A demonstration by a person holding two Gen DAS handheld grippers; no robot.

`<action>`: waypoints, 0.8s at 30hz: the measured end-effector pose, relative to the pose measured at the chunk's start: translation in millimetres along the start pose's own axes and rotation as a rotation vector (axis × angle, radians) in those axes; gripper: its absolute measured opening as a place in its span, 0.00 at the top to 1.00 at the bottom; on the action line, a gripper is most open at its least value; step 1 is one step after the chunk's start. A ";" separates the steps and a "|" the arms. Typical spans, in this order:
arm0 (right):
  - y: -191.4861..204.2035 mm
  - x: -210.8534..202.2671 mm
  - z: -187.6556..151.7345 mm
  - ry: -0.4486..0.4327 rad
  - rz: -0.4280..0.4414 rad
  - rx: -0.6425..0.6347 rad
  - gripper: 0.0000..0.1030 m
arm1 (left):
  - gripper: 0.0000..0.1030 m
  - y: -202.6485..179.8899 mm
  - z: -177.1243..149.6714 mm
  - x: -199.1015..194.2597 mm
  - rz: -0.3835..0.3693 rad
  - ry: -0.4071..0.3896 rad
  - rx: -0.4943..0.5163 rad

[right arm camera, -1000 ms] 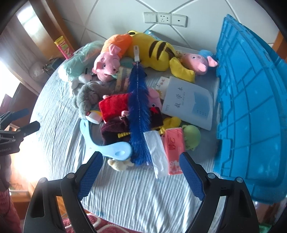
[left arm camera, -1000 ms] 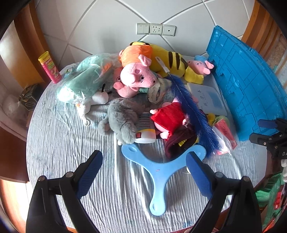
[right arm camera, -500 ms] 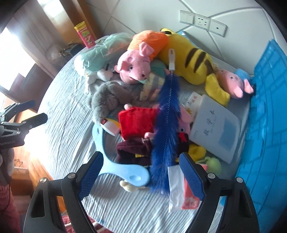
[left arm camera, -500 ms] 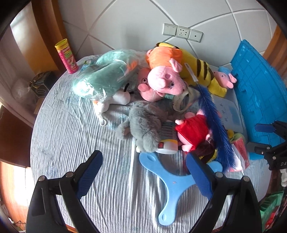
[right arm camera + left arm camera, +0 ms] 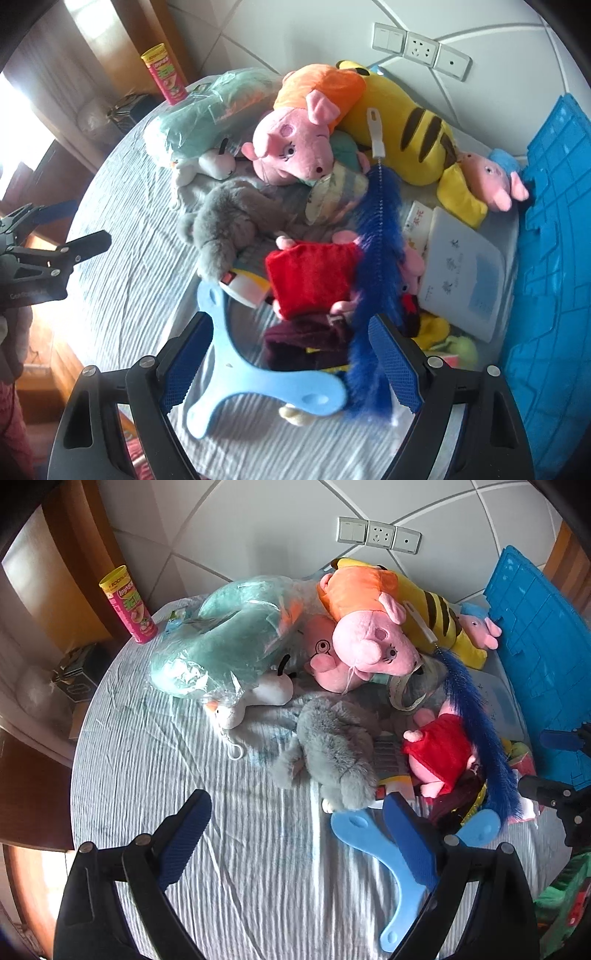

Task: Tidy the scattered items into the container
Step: 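Move both grippers down toward the grey rabbit plush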

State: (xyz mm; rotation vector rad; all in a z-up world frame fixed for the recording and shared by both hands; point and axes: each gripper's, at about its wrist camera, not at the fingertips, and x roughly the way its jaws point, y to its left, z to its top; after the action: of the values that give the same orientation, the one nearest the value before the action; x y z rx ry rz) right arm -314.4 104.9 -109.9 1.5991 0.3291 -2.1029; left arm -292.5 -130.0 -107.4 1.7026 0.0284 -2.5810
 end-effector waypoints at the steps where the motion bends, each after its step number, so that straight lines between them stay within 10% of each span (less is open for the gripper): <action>1: 4.3 3.1 -0.5 -0.002 -0.002 0.012 0.15 | 0.08 3.5 1.7 3.8 -0.001 0.000 0.014; 24: 49.5 99.2 8.8 -0.015 0.036 0.110 0.17 | 0.08 46.9 -9.8 124.3 -0.061 0.032 0.071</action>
State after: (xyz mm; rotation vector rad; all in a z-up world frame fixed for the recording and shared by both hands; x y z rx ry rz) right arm -317.3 36.1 -197.3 1.6376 0.1806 -2.1380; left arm -330.0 -180.4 -224.9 1.7945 -0.0107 -2.6283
